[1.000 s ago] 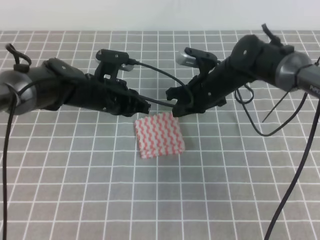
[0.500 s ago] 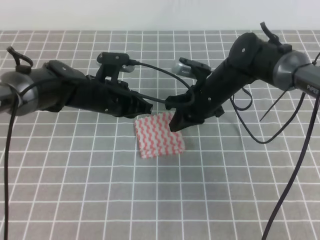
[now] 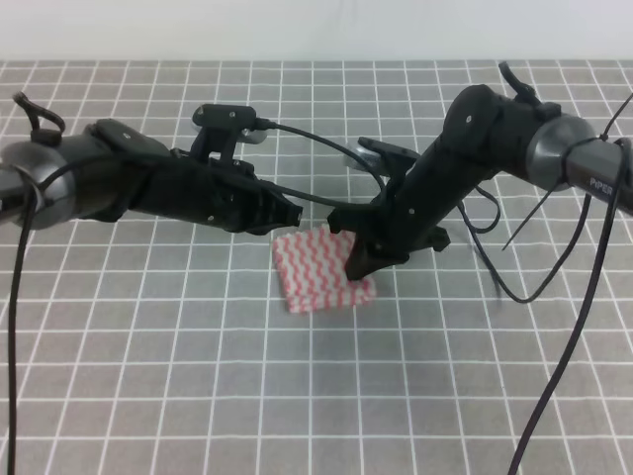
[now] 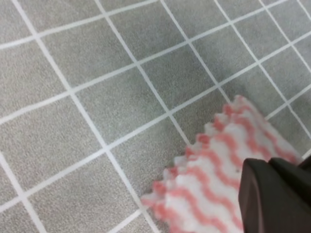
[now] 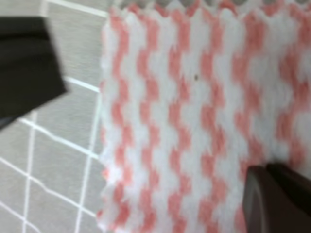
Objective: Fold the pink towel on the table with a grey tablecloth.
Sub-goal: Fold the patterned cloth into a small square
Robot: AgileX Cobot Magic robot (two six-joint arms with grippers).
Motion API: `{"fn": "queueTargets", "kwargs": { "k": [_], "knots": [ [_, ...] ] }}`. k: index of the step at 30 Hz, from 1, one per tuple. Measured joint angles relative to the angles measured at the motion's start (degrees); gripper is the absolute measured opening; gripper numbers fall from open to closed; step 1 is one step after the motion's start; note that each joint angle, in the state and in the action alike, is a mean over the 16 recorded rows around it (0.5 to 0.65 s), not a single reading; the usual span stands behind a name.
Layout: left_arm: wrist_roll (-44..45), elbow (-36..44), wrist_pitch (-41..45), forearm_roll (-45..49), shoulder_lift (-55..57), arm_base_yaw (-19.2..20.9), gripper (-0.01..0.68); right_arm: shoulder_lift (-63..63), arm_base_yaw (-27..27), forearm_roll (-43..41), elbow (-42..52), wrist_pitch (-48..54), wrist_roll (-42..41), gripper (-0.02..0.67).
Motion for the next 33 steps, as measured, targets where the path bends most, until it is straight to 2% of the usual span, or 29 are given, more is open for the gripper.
{"fn": "queueTargets", "kwargs": {
  "k": [13, 22, 28, 33],
  "knots": [
    [1.18, 0.0, -0.91, -2.59, 0.08, -0.81, -0.002, -2.02, -0.25, -4.78, -0.14, -0.38, 5.1, -0.016],
    [2.71, 0.79, -0.92, -5.03, -0.86, -2.73, -0.002, -5.91, -2.96, -10.02, -0.15, -1.83, 6.01, -0.016],
    [6.46, 5.11, -3.58, -8.7, -5.39, -2.82, -0.002, -11.54, -5.72, -14.39, 1.67, -2.43, 6.39, -0.016],
    [13.0, 11.45, -6.93, -15.52, -12.33, -2.15, -0.003, -19.44, -7.3, -17.16, 6.01, -4.55, 6.35, -0.016]
  ]
}}
